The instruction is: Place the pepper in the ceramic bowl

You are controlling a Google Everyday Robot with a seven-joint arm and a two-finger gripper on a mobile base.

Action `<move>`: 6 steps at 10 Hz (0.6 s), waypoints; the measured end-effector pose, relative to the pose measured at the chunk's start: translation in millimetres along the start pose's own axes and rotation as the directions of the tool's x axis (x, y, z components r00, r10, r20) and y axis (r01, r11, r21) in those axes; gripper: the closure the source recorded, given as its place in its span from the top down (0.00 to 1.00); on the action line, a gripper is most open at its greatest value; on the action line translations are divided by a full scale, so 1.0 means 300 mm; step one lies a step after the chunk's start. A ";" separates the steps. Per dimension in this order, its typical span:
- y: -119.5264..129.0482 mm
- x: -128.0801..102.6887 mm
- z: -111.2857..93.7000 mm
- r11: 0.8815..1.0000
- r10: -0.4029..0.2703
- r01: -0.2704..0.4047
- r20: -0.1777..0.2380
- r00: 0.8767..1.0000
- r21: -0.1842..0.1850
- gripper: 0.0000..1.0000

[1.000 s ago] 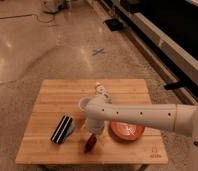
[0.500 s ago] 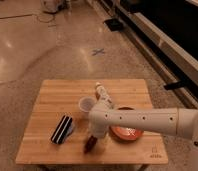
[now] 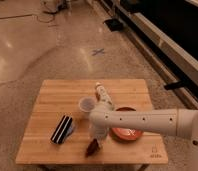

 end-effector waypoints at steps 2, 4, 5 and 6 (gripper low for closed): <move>-0.002 0.009 -0.046 1.000 0.008 -0.008 -0.008 1.000 -0.001 0.00; -0.004 0.047 -0.151 0.999 0.028 -0.028 -0.023 0.999 0.020 0.00; 0.004 0.075 -0.202 0.999 0.042 -0.041 -0.031 0.999 0.031 0.00; 0.016 0.113 -0.260 0.997 0.061 -0.059 -0.040 0.997 0.047 0.00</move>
